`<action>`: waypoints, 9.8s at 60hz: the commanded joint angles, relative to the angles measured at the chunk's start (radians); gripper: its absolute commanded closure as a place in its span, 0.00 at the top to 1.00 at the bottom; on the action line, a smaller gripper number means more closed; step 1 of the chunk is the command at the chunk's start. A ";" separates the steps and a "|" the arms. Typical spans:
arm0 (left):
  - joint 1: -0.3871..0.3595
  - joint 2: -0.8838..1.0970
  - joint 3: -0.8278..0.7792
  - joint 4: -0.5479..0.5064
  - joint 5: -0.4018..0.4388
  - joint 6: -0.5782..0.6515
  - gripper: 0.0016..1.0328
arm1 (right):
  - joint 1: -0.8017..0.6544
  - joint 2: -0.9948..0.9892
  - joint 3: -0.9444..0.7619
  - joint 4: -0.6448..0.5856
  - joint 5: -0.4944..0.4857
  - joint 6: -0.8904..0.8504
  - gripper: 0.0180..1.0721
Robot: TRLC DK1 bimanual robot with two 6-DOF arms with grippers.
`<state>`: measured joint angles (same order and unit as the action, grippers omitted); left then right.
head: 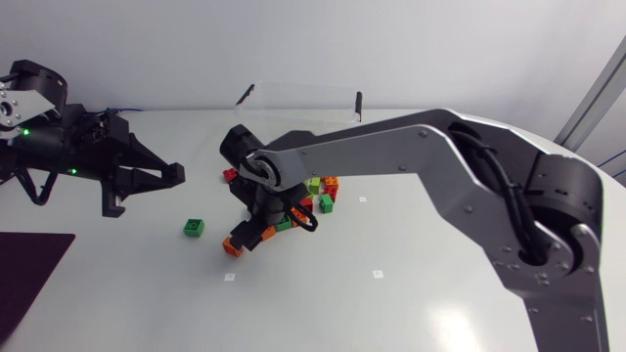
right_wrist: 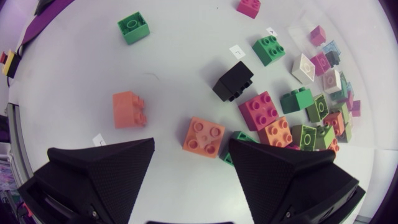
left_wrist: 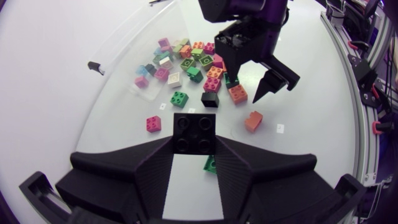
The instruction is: Place the duplo bricks in the container
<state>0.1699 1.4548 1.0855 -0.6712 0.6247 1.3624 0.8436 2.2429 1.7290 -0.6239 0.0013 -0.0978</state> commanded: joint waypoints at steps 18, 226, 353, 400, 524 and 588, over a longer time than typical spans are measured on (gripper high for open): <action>0.022 -0.054 0.080 0.088 0.046 -0.217 0.24 | 0.003 0.167 0.228 -0.181 0.008 0.043 0.58; -0.397 0.118 -0.299 0.303 -0.286 0.009 0.94 | -0.456 -0.140 0.291 0.179 -0.049 0.069 0.82; -0.349 0.009 0.036 0.038 -0.232 -0.066 0.27 | -0.288 -0.055 -0.197 0.178 0.117 0.227 0.43; -0.369 0.319 0.401 0.369 -0.200 -0.552 0.27 | -0.336 -0.272 -0.368 0.155 0.103 0.173 0.26; -0.118 0.723 0.467 0.417 -0.151 -0.491 0.95 | -0.414 -0.058 0.334 0.265 0.063 0.181 0.88; -0.138 1.023 0.861 -0.070 -0.034 -0.232 0.38 | -0.422 -0.703 -0.631 0.523 -0.007 0.115 0.90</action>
<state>0.0315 2.4470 1.9198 -0.7097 0.5724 1.0866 0.4114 1.5677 1.1622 -0.1211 0.0002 0.0399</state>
